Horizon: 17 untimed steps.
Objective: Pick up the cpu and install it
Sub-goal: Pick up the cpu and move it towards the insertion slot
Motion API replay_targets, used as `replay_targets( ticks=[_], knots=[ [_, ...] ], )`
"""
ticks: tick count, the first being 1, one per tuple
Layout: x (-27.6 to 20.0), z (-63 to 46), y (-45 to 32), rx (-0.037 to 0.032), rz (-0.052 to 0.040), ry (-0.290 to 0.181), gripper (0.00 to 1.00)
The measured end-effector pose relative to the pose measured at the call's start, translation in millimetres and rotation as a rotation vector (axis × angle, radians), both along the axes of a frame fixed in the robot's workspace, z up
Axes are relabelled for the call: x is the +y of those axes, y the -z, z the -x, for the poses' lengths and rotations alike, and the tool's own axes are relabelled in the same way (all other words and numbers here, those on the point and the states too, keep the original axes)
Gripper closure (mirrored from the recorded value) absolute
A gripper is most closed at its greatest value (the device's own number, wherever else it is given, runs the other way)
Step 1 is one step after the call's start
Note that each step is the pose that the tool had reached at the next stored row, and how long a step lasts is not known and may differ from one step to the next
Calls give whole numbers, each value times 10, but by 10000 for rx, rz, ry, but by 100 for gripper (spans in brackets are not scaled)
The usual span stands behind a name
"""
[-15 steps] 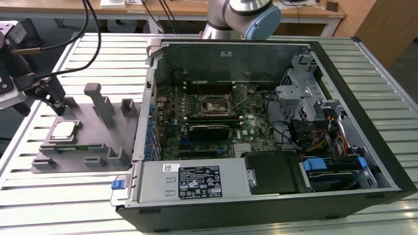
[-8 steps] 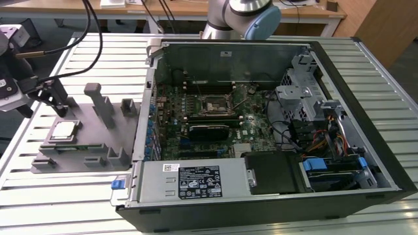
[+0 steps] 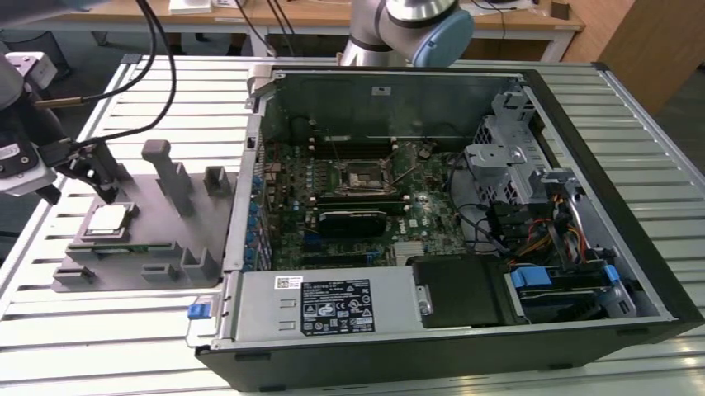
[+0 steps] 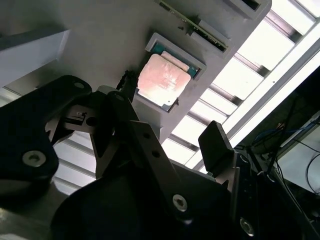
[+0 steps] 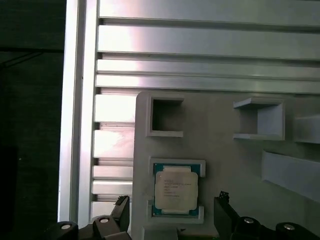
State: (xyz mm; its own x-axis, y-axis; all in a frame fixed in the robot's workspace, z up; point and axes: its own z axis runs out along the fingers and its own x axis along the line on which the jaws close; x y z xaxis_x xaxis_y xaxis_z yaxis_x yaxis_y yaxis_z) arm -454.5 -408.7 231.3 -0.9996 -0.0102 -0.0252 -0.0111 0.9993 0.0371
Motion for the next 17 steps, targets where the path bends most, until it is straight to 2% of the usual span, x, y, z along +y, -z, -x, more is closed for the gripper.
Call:
replay_targets(
  ticks=[3, 8, 17],
  knots=[
    [0, -3, 53, 0, 0, 14, 24],
    [1, -16, 131, 0, 1, 394, 24],
    [1, -52, 255, 10, 3, 429, 24]
  ],
)
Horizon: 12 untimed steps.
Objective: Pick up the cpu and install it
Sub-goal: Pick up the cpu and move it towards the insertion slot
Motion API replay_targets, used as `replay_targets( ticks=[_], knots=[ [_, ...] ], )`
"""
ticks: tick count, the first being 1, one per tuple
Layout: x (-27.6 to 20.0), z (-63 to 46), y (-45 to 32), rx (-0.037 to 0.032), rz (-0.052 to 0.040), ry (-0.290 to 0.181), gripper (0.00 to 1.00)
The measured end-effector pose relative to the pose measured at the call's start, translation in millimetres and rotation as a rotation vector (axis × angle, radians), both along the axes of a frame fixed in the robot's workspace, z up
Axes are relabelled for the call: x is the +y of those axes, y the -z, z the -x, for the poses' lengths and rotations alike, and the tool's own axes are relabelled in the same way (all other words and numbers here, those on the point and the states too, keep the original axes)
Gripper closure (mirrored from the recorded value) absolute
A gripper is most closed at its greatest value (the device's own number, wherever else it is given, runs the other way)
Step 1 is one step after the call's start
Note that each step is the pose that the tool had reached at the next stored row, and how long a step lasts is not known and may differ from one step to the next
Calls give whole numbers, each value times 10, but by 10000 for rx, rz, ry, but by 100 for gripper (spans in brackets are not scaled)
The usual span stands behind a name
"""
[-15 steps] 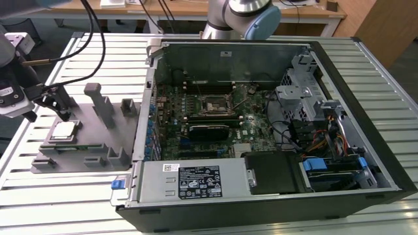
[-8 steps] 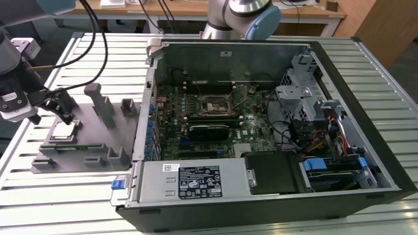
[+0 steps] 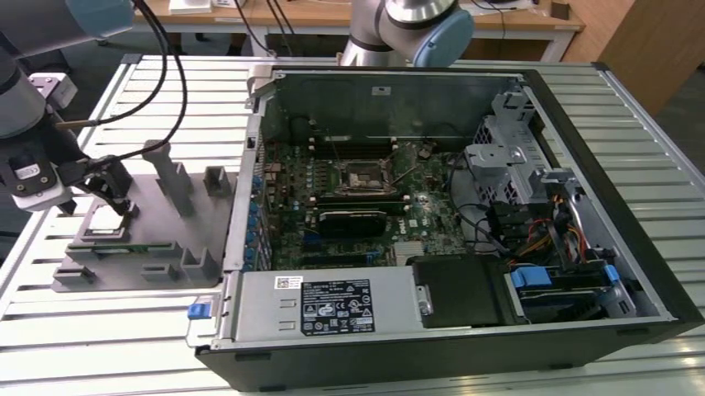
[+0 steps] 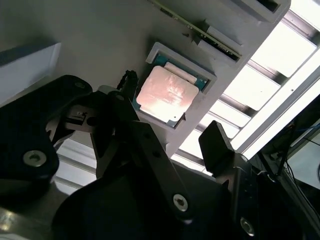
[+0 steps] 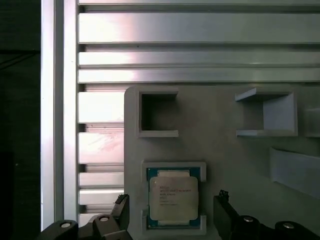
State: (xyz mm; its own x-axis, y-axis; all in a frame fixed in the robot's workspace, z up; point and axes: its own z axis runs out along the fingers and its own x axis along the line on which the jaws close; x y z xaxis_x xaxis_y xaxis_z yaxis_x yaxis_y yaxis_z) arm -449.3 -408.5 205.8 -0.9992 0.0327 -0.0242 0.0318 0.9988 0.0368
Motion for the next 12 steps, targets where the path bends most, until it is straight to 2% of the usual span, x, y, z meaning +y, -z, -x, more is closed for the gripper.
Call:
replay_targets(
  ticks=[12],
  knots=[
    [3, -1, 114, 4, 22, 270, 24]
  ],
)
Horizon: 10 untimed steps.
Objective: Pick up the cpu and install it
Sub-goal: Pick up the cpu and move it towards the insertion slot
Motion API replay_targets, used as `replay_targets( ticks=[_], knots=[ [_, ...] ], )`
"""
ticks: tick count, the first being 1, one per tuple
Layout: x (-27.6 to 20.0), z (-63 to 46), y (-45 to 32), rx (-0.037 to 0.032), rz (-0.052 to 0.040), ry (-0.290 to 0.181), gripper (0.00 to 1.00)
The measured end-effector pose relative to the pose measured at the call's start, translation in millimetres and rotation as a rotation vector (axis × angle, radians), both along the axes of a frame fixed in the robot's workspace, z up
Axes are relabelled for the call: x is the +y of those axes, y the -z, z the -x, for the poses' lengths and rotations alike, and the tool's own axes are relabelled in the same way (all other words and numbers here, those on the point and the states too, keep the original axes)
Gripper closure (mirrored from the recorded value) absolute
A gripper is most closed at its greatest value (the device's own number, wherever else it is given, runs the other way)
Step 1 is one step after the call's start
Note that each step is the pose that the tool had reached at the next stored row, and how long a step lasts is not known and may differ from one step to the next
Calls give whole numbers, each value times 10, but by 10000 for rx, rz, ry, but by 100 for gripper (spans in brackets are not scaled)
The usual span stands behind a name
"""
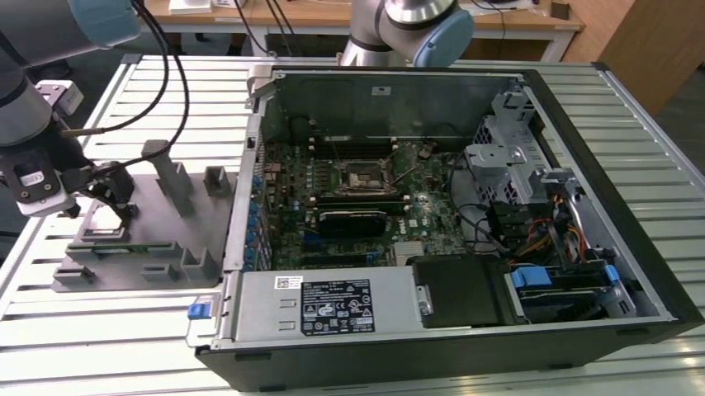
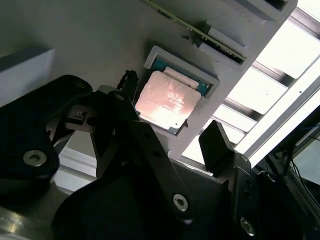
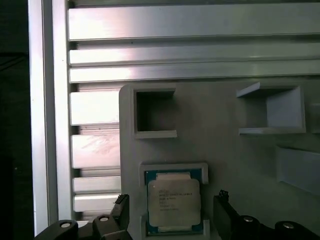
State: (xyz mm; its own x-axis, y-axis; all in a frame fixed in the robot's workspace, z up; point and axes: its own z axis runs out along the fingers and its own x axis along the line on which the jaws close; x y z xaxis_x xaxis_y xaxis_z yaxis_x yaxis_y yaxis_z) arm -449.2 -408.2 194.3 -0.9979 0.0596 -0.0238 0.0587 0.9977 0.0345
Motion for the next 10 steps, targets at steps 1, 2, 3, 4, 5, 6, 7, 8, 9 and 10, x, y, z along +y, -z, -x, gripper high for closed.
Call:
replay_targets(
  ticks=[1, 2, 3, 4, 5, 6, 7, 8, 9, 10],
  knots=[
    [0, 0, 13, 0, -1, 1, 24],
    [1, 0, 25, 1, 0, 1, 24],
    [1, -1, 37, 1, 0, 1, 24],
    [1, -1, 48, 1, 0, 2, 24],
    [2, -2, 59, 2, 0, 2, 24],
    [3, -4, 66, 2, 0, 3, 24],
    [7, -7, 70, 3, 1, 3, 24],
    [11, -11, 76, 4, 1, 3, 24],
    [14, -14, 80, 4, 0, 3, 24],
    [14, -14, 82, 4, 1, 2, 24]
  ],
)
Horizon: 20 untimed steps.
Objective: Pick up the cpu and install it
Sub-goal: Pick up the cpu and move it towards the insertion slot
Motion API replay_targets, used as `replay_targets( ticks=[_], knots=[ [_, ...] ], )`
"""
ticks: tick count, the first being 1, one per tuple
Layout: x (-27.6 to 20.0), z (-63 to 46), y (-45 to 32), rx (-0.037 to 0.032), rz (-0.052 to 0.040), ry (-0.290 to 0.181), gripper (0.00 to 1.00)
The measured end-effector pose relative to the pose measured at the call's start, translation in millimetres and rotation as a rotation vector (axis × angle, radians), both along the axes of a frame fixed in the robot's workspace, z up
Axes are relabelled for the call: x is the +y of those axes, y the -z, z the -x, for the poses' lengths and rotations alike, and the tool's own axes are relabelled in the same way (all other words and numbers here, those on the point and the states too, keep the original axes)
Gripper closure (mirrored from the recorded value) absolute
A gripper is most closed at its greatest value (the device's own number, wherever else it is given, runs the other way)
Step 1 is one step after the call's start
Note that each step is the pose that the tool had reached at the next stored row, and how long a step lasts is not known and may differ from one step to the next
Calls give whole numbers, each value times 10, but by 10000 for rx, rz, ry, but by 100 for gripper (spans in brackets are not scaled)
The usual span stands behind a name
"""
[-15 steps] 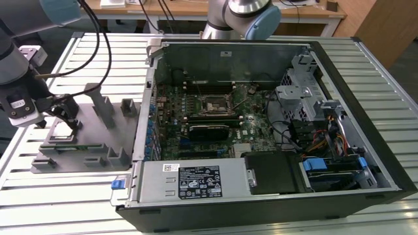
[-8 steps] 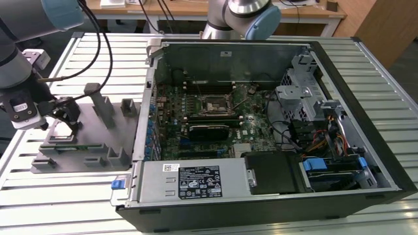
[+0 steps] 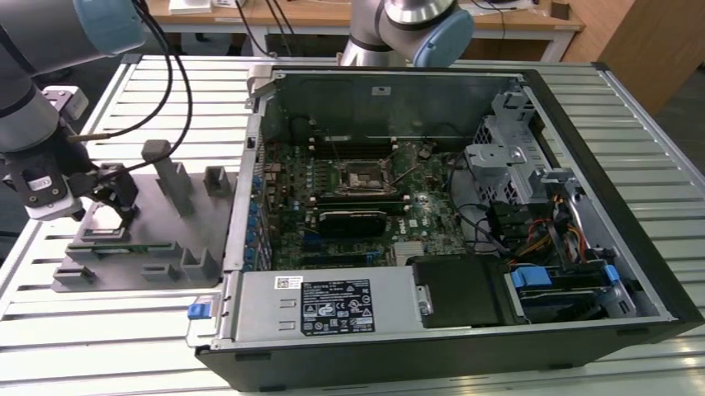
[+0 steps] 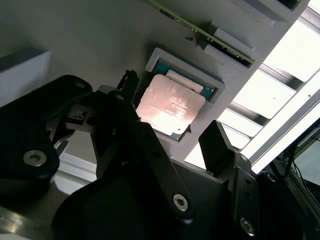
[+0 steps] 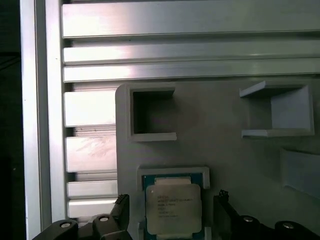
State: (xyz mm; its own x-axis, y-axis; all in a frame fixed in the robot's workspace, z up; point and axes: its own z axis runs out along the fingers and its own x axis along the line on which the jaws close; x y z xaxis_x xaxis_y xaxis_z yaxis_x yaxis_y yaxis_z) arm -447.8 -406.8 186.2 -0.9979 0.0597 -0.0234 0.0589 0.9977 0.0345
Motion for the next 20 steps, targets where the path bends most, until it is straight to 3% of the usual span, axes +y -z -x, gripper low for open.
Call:
replay_targets(
  ticks=[3, 4, 8, 9, 20],
  knots=[
    [2, -1, 9, 0, 0, 1, 25],
    [2, -2, 11, 0, 0, 1, 32],
    [2, -3, 21, 1, 0, 1, 33],
    [2, -4, 21, -1, 0, 1, 40],
    [2, -4, -4, 0, 0, 0, 40]
  ],
)
